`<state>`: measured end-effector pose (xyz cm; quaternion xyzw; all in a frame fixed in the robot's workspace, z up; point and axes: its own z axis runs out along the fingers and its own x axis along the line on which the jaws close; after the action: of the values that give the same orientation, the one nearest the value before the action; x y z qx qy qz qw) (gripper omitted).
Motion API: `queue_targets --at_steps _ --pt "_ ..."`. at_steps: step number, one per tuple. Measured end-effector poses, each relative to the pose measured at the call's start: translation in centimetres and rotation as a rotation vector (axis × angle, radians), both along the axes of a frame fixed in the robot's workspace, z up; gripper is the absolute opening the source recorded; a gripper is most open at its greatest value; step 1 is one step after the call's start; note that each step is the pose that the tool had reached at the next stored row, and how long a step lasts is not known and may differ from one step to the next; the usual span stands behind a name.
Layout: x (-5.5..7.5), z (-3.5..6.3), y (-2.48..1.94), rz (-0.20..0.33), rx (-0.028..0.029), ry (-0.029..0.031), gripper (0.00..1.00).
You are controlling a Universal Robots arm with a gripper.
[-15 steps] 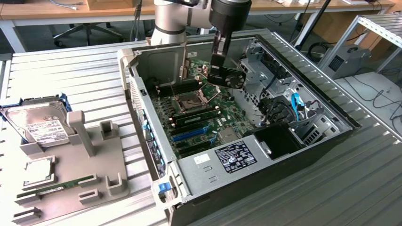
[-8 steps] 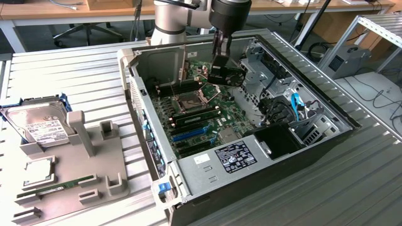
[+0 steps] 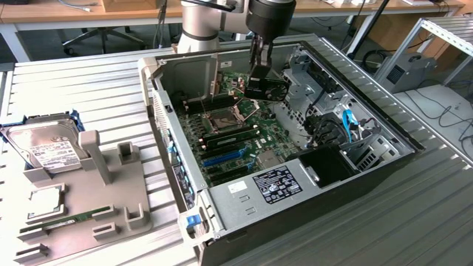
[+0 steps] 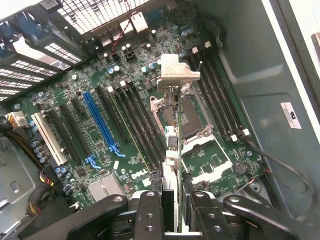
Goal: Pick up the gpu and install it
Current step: 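Insert the gpu into the slot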
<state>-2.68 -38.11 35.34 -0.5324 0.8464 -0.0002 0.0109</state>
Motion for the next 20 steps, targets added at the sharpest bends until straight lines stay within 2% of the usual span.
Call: queue_targets --at_steps 20 --pt "0.00 0.00 0.00 0.045 0.0000 0.0000 0.26"
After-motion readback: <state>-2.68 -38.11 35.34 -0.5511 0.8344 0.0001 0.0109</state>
